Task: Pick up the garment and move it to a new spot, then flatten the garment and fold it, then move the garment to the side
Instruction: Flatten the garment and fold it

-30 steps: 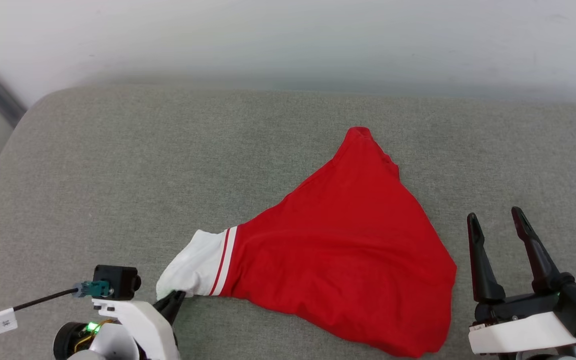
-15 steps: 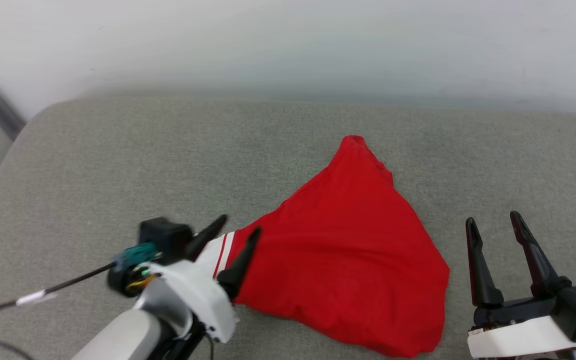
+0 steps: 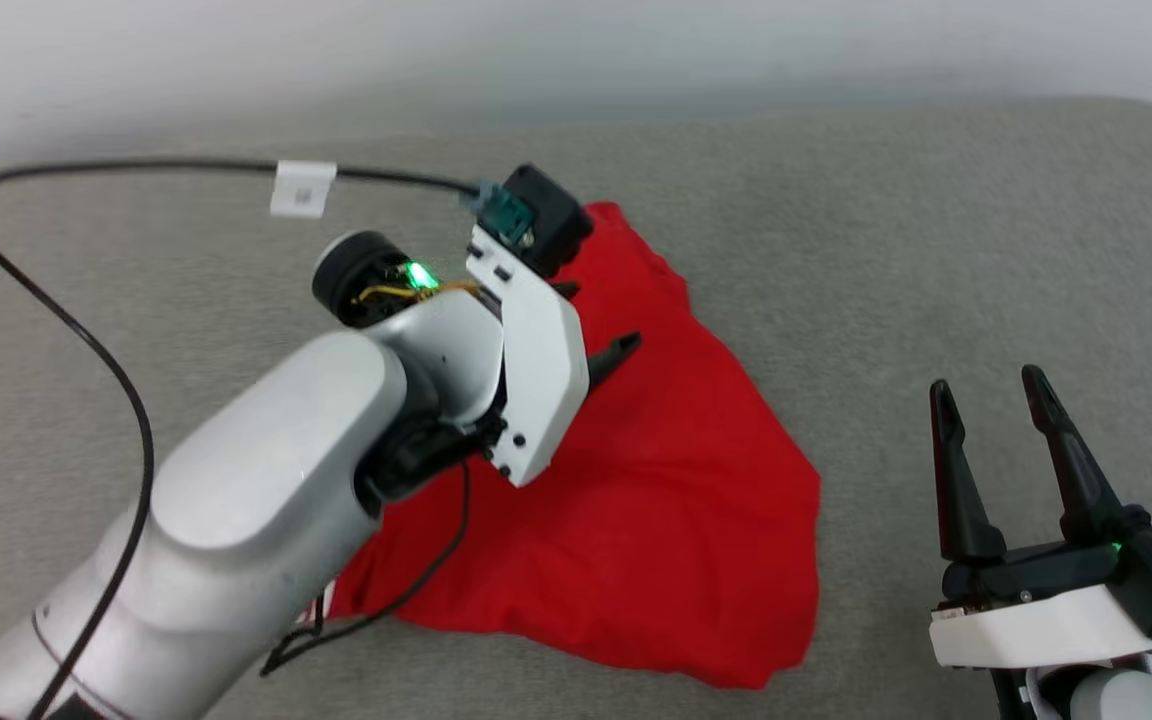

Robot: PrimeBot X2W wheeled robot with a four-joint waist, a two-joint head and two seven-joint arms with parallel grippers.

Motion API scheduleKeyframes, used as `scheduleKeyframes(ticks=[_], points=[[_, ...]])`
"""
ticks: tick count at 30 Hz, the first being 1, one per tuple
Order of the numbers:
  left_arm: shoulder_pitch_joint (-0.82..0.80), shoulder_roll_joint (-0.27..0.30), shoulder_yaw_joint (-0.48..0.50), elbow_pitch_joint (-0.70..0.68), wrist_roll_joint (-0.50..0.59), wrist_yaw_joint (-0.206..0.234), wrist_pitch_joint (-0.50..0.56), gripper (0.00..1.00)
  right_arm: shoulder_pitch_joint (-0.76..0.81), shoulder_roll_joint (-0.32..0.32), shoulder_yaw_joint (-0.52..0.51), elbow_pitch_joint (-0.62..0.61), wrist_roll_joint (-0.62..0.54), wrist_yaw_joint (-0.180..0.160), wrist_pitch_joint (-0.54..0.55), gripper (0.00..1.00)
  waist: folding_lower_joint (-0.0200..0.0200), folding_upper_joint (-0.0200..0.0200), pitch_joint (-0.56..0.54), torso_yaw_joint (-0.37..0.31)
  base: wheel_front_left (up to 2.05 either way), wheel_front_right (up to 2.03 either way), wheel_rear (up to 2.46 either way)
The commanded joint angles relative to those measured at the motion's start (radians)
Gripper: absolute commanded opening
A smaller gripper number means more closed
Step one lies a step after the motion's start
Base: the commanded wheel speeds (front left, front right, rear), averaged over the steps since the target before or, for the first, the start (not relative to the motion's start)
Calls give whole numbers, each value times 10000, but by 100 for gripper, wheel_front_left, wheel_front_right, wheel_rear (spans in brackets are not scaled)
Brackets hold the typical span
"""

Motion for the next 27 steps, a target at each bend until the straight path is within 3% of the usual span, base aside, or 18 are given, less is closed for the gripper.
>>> scheduleKeyframes(ticks=[1,6,10,26,27], points=[[-404,-48,-123,307,-202,-113,500,100,-175,17,-7,-26,93,-7,-20,100,-1,-1,635,-711,0,0,0],[-1165,-17,-497,1081,-747,-281,2012,100,-370,17,64,1,386,-7,-20,100,-1,-1,1229,-1497,0,0,0],[-1511,55,-892,1654,-798,-362,2609,100,-468,18,182,-5,555,-7,-20,100,-1,-1,1594,-1904,0,0,0],[-1541,671,-2060,2765,-692,-411,3039,100,-764,18,584,-57,1002,-7,-20,100,-1,-1,2335,-2566,0,0,0],[-1474,714,-2186,2716,-769,-413,3126,40,-762,17,612,-53,1033,-7,-20,100,-1,-1,2363,-2588,0,0,0]])
